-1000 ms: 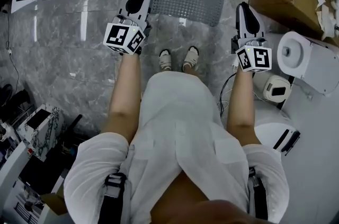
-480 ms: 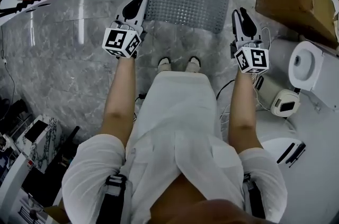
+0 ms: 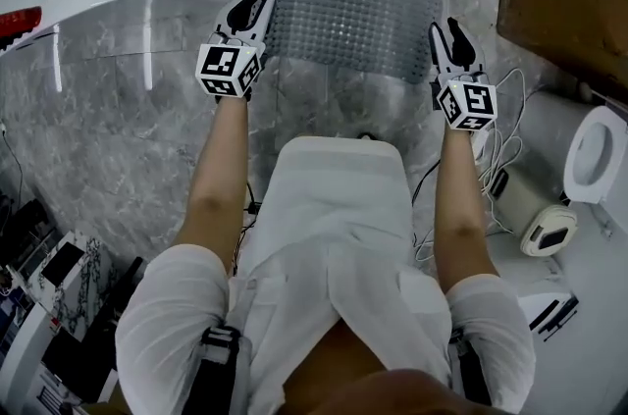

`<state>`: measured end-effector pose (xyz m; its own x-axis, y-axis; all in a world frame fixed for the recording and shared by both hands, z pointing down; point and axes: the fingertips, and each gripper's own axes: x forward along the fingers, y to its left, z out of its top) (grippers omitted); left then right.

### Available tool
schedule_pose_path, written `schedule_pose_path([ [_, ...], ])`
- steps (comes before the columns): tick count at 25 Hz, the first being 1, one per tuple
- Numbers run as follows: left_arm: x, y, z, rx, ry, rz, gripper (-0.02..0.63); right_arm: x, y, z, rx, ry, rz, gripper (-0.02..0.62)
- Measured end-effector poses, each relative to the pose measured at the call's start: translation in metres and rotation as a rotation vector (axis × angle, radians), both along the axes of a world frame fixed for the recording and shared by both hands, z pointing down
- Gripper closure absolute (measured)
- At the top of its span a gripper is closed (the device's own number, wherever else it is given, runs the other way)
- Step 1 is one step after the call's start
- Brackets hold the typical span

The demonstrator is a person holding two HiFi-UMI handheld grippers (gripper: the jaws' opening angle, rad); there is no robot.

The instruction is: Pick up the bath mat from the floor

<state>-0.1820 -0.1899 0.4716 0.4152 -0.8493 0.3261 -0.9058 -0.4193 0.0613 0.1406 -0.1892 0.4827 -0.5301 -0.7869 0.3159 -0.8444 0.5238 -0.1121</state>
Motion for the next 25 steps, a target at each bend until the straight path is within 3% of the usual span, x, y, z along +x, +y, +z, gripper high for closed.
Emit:
schedule_pose_path([
  [9,-0.033,0.016,0.184,-0.118,-0.08,-0.055,0.45,0.022,0.007,0.188,-0.119,0.021,0.041,0.4],
  [13,-0.057,0.035,0.261,-0.257,-0.131,-0.081,0.37,0.035,0.025,0.253,-0.227,0.058,0.063,0.38],
  [20,-0.109,0.066,0.357,-0.545,-0.208,-0.167,0.297,0.056,0.064,0.35,-0.506,0.116,0.12,0.314],
  [25,-0.119,0.085,0.412,-0.709,-0.285,-0.178,0.268,0.08,0.089,0.406,-0.683,0.207,0.164,0.289],
])
